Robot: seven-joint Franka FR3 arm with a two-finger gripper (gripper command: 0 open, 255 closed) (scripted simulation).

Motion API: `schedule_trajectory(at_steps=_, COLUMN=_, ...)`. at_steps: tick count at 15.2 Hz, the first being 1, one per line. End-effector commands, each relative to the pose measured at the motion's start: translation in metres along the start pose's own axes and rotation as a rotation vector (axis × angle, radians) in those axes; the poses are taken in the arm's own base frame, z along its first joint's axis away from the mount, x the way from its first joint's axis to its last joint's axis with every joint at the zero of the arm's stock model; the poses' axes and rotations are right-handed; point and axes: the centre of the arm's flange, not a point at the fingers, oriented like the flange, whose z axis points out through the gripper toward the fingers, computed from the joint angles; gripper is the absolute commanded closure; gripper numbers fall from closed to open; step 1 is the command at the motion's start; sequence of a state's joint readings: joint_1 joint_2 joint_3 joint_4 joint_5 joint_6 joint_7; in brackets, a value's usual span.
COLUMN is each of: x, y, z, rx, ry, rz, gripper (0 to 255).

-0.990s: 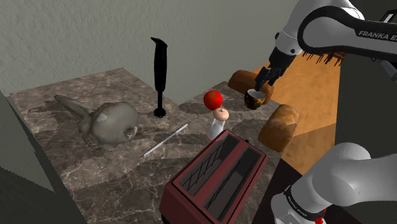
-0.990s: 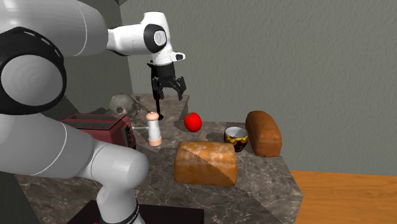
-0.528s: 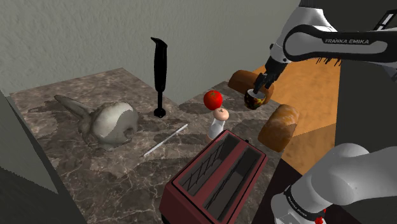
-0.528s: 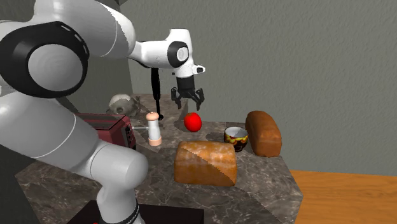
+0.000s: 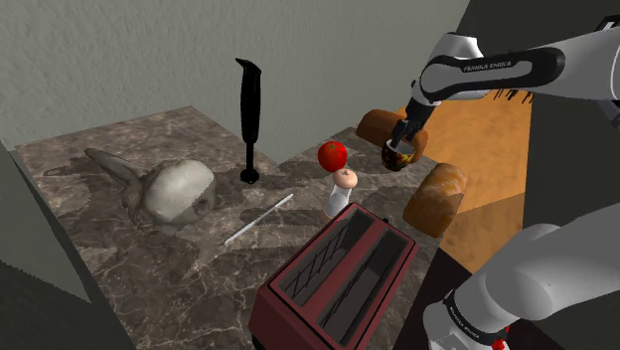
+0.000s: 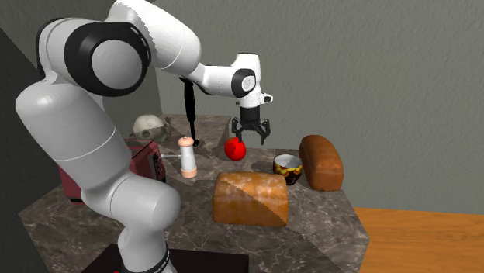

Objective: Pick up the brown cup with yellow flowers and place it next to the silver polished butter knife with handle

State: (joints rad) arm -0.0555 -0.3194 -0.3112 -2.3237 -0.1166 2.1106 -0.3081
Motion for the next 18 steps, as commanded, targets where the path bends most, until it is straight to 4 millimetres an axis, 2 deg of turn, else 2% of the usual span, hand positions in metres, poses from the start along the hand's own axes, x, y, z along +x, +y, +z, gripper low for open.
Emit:
schedule_trajectory(at_steps=1, x=0.009, y=0.020, z=0.022, rx=0.004, ry=-0.006, rz=-0.005, gripper=0)
schedule_trajectory(at_steps=9, x=0.049, y=0.093, z=0.089, rx=0.022, ry=-0.029, rz=-0.024, gripper=0)
schedule_trajectory(at_steps=16, x=0.048, y=0.092, z=0.126, rx=0.022, ry=-0.029, rz=-0.024, gripper=0)
schedule_trajectory(at_steps=18, x=0.048, y=0.092, z=0.129, rx=0.022, ry=-0.029, rz=-0.024, gripper=0)
